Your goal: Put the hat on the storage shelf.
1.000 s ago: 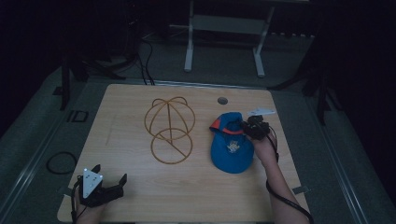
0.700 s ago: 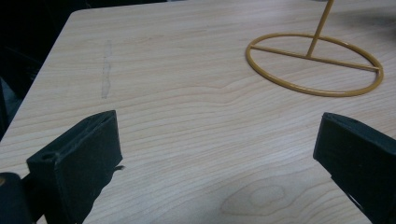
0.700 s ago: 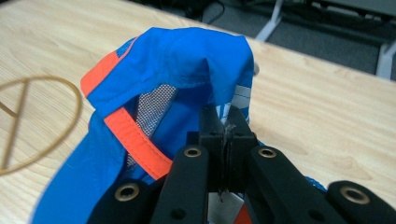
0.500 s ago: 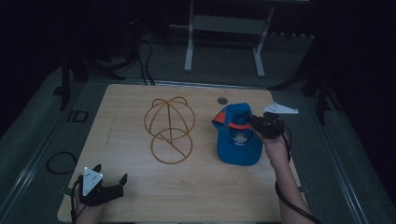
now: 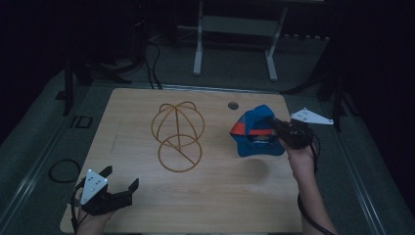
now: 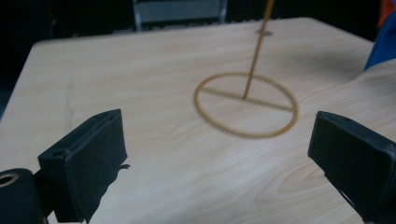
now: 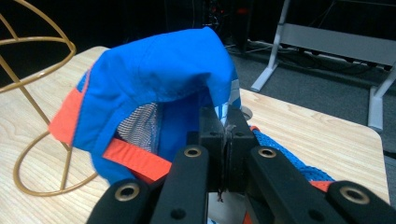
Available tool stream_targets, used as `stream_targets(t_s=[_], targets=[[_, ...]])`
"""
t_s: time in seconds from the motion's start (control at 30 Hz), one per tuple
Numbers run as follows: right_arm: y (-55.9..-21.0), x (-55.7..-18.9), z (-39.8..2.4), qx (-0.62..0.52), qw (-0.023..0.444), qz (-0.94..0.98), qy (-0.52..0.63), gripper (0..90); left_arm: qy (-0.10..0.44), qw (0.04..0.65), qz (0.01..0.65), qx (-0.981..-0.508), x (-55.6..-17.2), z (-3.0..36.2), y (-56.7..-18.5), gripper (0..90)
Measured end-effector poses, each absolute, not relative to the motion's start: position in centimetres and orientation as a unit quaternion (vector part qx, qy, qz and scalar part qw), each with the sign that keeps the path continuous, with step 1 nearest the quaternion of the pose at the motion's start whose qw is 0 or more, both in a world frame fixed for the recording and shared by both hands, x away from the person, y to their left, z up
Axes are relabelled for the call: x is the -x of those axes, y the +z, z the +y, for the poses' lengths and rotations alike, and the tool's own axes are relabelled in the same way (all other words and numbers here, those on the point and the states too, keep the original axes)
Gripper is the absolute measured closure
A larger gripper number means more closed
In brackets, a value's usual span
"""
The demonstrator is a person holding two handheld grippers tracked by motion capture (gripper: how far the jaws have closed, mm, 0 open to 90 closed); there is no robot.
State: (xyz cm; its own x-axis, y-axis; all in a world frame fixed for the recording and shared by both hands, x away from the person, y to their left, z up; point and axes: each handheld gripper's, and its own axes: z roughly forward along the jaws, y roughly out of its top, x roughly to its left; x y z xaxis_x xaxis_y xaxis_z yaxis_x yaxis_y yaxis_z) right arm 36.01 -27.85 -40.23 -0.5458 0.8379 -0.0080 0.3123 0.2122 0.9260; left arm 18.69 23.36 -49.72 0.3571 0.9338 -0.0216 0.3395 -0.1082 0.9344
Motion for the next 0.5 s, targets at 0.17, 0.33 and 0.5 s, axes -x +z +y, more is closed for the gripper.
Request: stream_targets(t_s=[0.17, 0.33, 0.5], targets=[[-39.7, -35.4, -28.1, -0.390, 0.264, 0.729, 0.496, 88.8, 0.318, 0.494, 0.442, -0.678, -18.9, 22.4, -45.8, 4.6], [-39.0, -34.3, -27.7, -0.376, 0.272, 0.729, 0.503, 88.8, 0.313, 0.515, 0.412, -0.684, -20.1, 20.8, -42.4, 5.4], [-38.4, -33.6, -27.2, -0.365, 0.274, 0.731, 0.507, 88.8, 0.298, 0.524, 0.378, -0.703, -21.4, 17.8, -40.1, 5.4]])
